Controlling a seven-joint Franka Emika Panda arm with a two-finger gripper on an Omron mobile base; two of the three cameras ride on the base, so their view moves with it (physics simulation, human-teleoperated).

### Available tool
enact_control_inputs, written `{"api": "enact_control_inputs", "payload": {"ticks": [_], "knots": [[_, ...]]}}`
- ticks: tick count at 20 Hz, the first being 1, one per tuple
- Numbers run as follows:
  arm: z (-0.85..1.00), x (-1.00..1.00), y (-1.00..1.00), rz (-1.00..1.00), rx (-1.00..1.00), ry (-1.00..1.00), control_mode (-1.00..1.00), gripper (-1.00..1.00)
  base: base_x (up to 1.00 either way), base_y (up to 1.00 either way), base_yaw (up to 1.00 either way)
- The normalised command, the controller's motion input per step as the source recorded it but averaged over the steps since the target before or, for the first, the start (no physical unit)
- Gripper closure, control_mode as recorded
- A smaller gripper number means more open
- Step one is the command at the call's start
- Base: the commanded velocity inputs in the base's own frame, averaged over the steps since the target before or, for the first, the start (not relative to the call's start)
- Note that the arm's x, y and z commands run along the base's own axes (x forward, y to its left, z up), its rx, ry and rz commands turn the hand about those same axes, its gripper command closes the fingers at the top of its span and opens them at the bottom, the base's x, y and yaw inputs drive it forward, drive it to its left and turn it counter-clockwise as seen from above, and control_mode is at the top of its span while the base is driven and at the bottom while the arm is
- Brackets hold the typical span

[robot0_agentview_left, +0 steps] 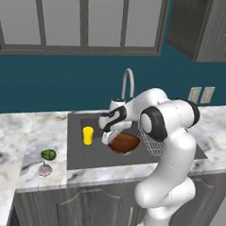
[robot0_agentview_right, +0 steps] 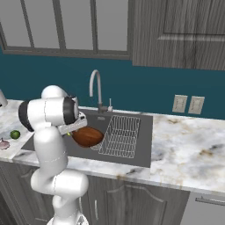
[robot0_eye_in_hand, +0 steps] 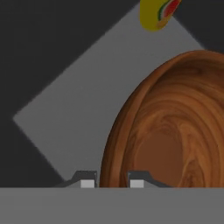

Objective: Remove the avocado and garlic from the sink. Then move the bowl and cup from the counter to the sink for washing.

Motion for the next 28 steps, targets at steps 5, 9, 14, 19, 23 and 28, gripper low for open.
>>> {"api": "enact_control_inputs", "payload": {"ticks": [5,9,14,19,23,28], "knots": [[-0.19,0.24,0.04,-0.12,-0.05,0.0,-1.0,1.0,0.0,0.0,0.0],[-0.19,0.25,0.1,-0.09,-0.04,0.0,-1.0,1.0,0.0,0.0,0.0],[-0.22,0.23,0.07,-0.07,-0.04,0.0,-1.0,1.0,0.0,0.0,0.0],[-0.22,0.23,0.01,-0.04,-0.03,0.0,-1.0,1.0,0.0,0.0,0.0],[-0.26,0.19,0.05,-0.03,-0.01,0.0,-1.0,1.0,0.0,0.0,0.0],[-0.21,0.2,0.0,-0.02,-0.01,0.0,-1.0,1.0,0.0,0.0,0.0]]}}
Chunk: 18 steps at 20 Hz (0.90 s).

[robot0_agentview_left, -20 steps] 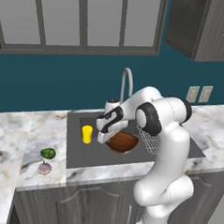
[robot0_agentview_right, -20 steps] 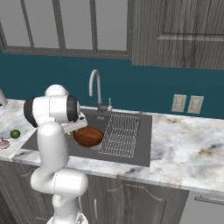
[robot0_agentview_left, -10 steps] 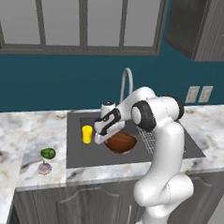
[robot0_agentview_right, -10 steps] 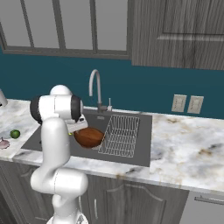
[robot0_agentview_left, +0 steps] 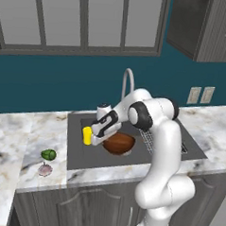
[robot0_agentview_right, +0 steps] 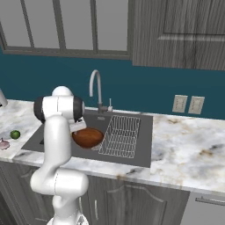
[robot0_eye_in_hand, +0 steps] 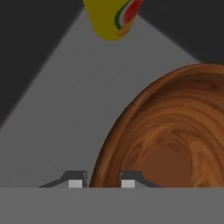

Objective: Remove the avocado and garlic from the sink. Then move the bowl and cup from the counter to the sink for washing.

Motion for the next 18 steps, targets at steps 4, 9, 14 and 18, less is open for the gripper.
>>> {"api": "enact_control_inputs", "payload": {"ticks": [4,9,14,18], "knots": [[-0.18,0.18,0.0,0.0,-0.02,0.0,-1.0,1.0,0.0,0.0,0.0],[-0.18,0.03,0.0,0.0,0.0,0.0,-1.0,1.0,0.0,0.0,0.0],[-0.19,0.0,0.0,-0.02,0.0,-0.01,-1.0,1.0,0.0,0.0,0.0],[-0.14,0.0,-0.02,-0.04,0.0,0.0,-1.0,1.0,0.0,0.0,0.0]]}}
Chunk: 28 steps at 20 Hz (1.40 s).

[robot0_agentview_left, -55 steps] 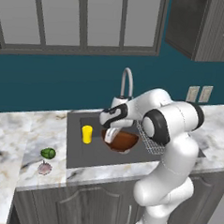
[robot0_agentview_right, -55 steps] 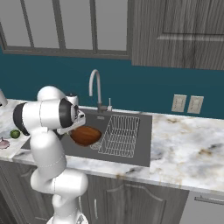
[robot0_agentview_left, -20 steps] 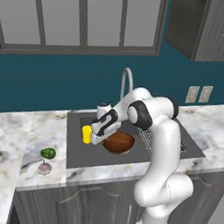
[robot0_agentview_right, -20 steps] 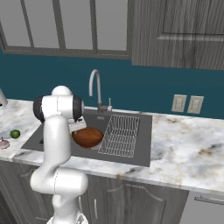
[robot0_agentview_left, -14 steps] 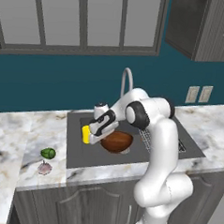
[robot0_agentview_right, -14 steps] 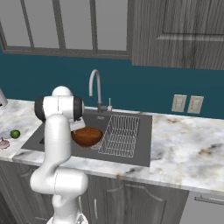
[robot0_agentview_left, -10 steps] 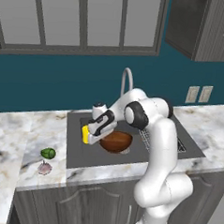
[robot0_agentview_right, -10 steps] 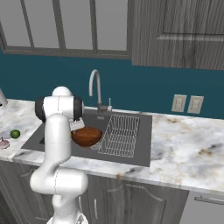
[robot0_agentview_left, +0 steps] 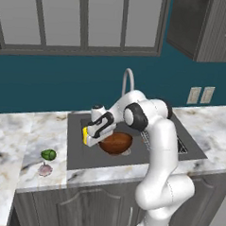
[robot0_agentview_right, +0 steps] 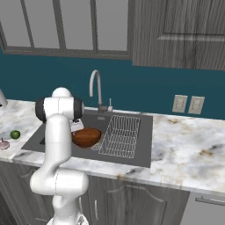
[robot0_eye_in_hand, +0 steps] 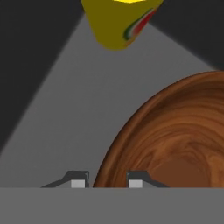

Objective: Remove the avocado and garlic from the sink. Then move the bowl and cup from the counter to the sink for washing.

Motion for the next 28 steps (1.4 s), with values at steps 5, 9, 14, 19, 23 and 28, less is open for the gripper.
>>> {"api": "enact_control_inputs", "payload": {"ticks": [5,9,14,19,23,28], "knots": [[-0.14,0.0,-0.05,-0.06,0.0,0.0,-1.0,1.0,0.0,0.0,0.0],[-0.1,0.0,-0.08,-0.08,0.0,0.0,-1.0,1.0,0.0,0.0,0.0],[-0.09,-0.01,-0.09,-0.08,0.0,-0.01,-1.0,-1.0,0.0,0.0,0.0],[-0.05,-0.05,-0.1,-0.08,0.0,0.0,-1.0,-1.0,0.0,0.0,0.0],[-0.01,-0.05,-0.07,-0.07,0.0,-0.04,-1.0,-1.0,0.0,0.0,0.0],[0.0,-0.01,0.0,-0.06,0.0,-0.08,-1.0,-1.0,0.0,0.0,0.0]]}}
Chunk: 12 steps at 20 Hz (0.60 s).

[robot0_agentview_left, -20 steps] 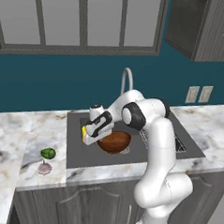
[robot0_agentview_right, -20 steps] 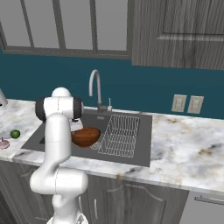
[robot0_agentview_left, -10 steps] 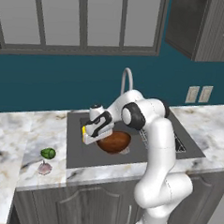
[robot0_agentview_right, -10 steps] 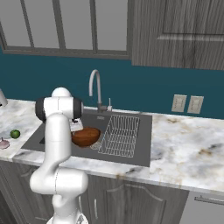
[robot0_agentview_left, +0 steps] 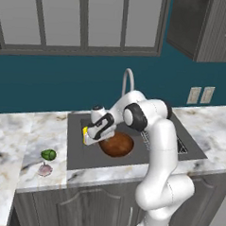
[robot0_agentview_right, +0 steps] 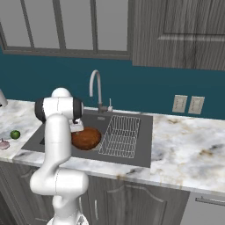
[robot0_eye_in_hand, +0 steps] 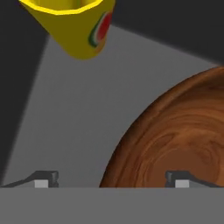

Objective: Remove the avocado and garlic from the sink. Then move the bowl and cup from the counter to the sink for washing.

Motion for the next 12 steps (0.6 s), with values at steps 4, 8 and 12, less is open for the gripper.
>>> {"api": "enact_control_inputs", "payload": {"ticks": [4,8,12], "knots": [[0.0,0.02,0.0,-0.05,0.0,-0.02,-1.0,-1.0,0.0,0.0,0.0],[0.03,0.01,0.0,-0.05,0.0,-0.02,-1.0,-1.0,0.0,0.0,0.0],[0.16,-0.03,0.0,-0.07,0.0,-0.02,-1.0,-1.0,0.0,0.0,0.0]]}}
